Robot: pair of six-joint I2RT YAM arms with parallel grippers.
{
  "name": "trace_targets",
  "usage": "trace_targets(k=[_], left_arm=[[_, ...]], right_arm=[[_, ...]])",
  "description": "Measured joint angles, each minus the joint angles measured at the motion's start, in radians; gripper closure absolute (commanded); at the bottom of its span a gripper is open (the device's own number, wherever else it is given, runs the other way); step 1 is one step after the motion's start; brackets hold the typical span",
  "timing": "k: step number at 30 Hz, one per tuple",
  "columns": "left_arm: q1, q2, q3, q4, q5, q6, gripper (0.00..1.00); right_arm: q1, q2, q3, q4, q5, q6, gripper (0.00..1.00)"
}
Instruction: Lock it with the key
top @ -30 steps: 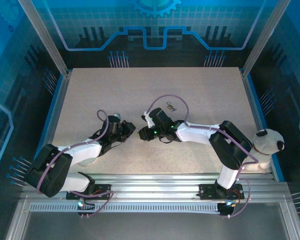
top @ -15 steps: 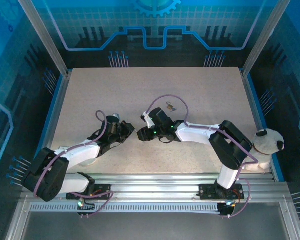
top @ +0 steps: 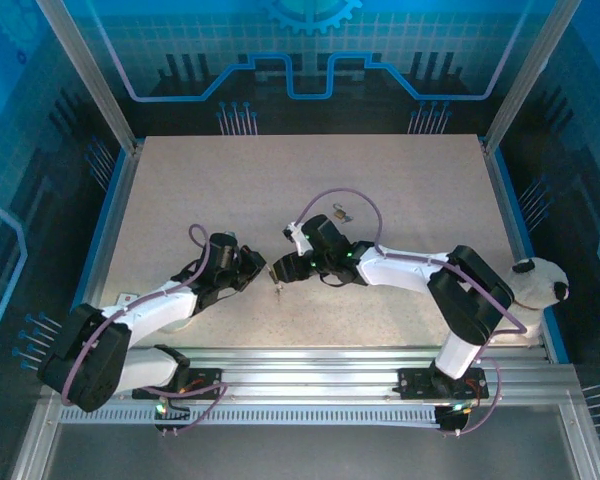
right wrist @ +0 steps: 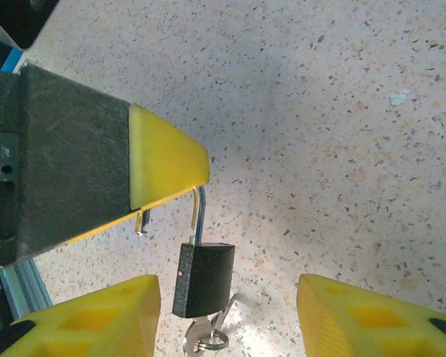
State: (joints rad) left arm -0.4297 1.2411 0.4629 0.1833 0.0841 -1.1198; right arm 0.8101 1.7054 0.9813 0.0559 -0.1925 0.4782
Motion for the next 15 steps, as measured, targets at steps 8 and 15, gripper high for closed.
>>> trace_targets(k=[8,15], left_arm=[[-0.011,-0.033,0.008,-0.027,0.000,0.000,1.00],[-0.014,-0.040,0.008,-0.049,0.000,0.000,1.00]], right_arm=[[0.017,0.000,-0.008,0.024,0.001,0.000,0.48],[0.042,0.000,-0.009,0.035,0.000,0.001,0.49]])
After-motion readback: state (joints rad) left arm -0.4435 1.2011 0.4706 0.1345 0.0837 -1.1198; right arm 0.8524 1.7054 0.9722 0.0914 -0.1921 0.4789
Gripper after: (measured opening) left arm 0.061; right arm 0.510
